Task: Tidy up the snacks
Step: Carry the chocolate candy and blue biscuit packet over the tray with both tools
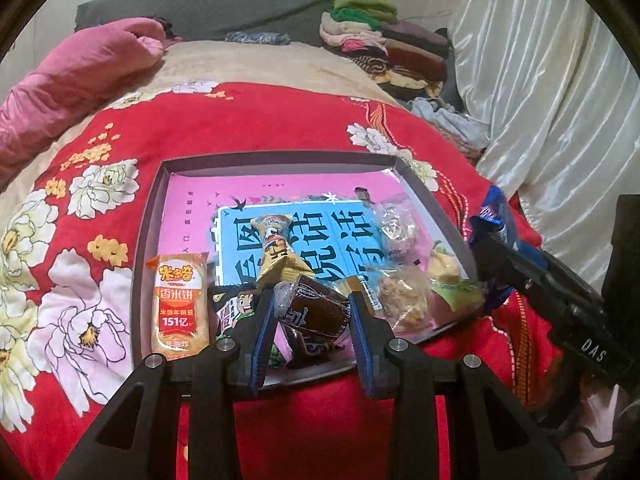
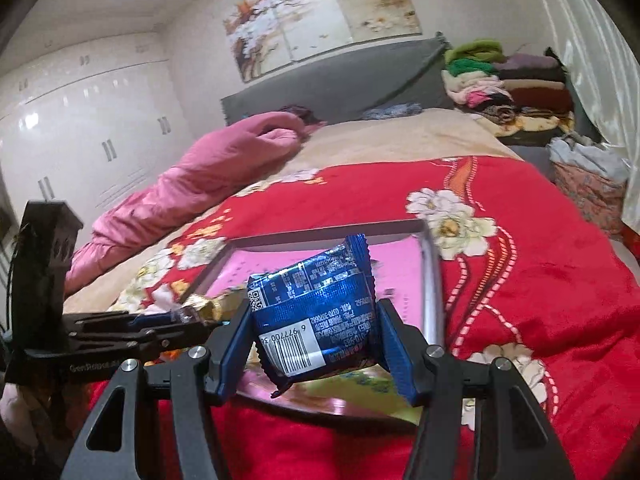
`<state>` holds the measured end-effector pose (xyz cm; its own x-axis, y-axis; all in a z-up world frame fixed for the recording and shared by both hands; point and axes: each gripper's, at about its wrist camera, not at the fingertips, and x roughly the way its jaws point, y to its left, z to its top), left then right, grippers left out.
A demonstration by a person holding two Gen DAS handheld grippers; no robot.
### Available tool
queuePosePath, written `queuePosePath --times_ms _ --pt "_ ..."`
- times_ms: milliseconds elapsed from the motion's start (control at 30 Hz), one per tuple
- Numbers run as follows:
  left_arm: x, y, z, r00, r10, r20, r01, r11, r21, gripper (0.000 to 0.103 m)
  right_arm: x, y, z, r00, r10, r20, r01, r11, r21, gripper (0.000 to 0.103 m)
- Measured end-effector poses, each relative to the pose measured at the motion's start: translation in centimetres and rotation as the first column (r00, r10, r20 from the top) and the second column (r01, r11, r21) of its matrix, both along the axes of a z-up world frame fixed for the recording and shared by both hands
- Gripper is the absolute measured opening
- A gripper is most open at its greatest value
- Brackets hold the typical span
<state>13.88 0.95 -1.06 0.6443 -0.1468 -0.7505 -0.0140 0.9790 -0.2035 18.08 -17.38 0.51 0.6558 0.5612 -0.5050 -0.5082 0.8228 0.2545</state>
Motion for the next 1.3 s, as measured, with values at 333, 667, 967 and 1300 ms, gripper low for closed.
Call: queuePosePath --times_ms 333,667,967,1300 --pt "0.9 -0.3 -1.2 0.999 0.007 -0.036 -0.007 1.0 0.008 0.037 0.5 -0.7 0.2 0.997 -0.07 0.024 0.071 0.997 -0.012 0.06" --pt "1.5 -0.4 -2.0 0.998 0.011 -0.061 -0.011 1.0 0.01 0.037 1.2 -1.2 -0.3 0.995 -0.1 -0.003 0.1 0.995 -0.019 0.06" --pt "2.0 -0.1 -2.4 0.996 0.031 -0.08 -0.03 1.0 0.004 0.037 1.4 0.7 -1.7 0.997 -0.055 -0.047 0.051 0.995 -0.091 0.061" --pt "2.1 -0.1 -2.6 0.996 0.047 -0.077 -0.046 0.999 0.014 0.037 1.5 1.3 -2.6 0.996 -0.056 -0.077 0.044 0.988 -0.15 0.061"
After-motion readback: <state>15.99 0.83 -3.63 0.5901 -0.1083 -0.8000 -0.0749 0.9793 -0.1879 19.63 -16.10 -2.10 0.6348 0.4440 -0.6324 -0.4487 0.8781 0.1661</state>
